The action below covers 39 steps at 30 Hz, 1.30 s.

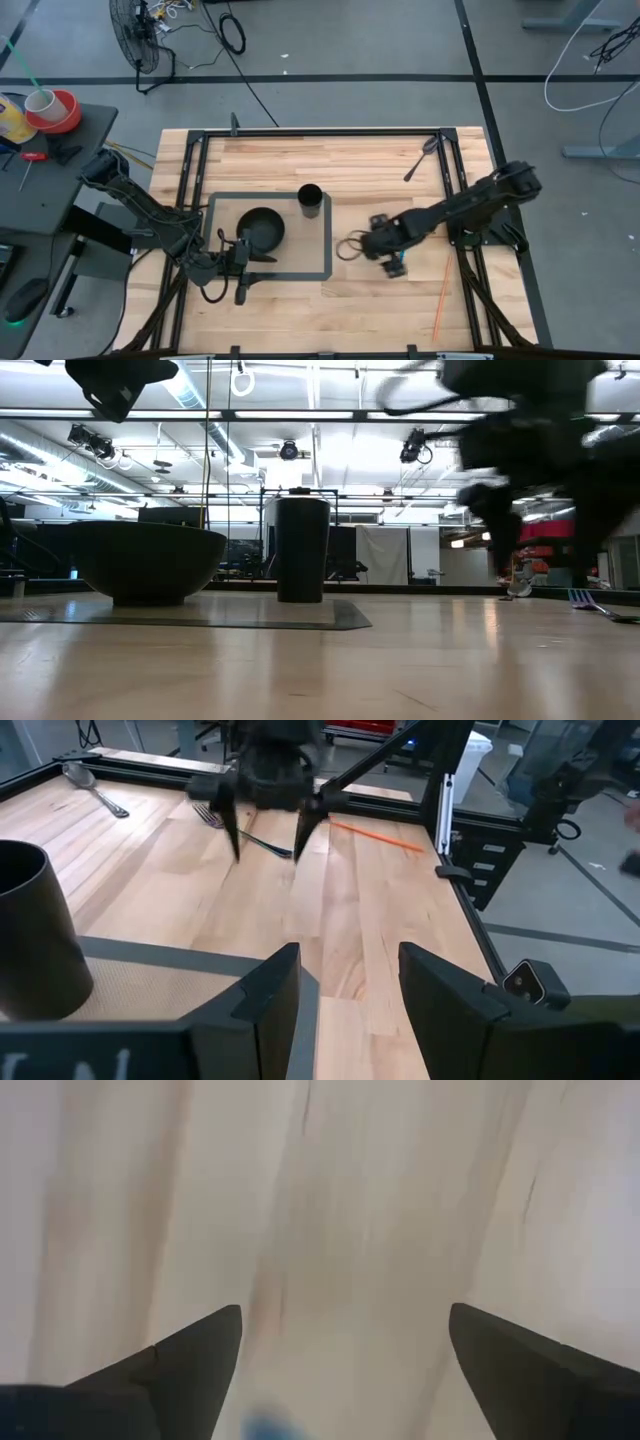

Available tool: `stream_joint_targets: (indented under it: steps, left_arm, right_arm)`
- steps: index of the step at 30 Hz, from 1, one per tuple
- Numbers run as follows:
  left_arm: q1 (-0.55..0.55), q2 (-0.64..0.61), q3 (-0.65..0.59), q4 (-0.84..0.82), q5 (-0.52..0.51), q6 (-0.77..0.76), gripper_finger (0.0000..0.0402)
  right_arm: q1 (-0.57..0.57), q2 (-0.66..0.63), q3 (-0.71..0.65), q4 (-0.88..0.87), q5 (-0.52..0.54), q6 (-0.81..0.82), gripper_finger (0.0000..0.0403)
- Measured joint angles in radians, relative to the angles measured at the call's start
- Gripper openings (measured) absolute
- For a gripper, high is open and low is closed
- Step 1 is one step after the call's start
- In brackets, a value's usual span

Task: Pick & Place Utensil
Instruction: Put the blue fork into the black bowl on the gray placemat

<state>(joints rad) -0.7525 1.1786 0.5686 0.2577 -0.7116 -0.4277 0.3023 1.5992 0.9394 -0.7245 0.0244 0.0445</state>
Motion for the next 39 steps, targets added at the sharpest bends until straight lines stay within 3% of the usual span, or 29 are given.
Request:
stream_joint_targets:
  steps: [5,10,14,21,26,39]
  left_arm:
    - [0.009,0.000,0.000,0.000,-0.002,0.002,0.0177]
    - [0.021,0.000,0.000,-0.001,-0.006,-0.004,0.0177]
    - [0.022,0.000,0.000,-0.002,-0.006,-0.006,0.0177]
    - [0.022,0.000,0.000,0.000,-0.019,-0.007,0.0177]
    - [0.022,0.000,0.000,0.003,-0.026,-0.007,0.0177]
    - [0.022,0.000,0.000,0.003,-0.029,-0.007,0.0177]
  right_arm:
    - [0.065,-0.031,-0.016,-0.321,0.116,-0.060,0.0361]
    - [0.078,-0.030,-0.127,-0.242,0.109,-0.115,0.0346]
    - [0.076,-0.032,-0.193,-0.211,0.125,-0.153,0.0309]
    - [0.060,-0.031,-0.198,-0.182,0.095,-0.286,0.0224]
    - [0.029,-0.030,-0.198,-0.185,0.077,-0.272,0.0177]
    - [-0.040,-0.028,-0.205,-0.255,0.154,-0.458,0.0111]
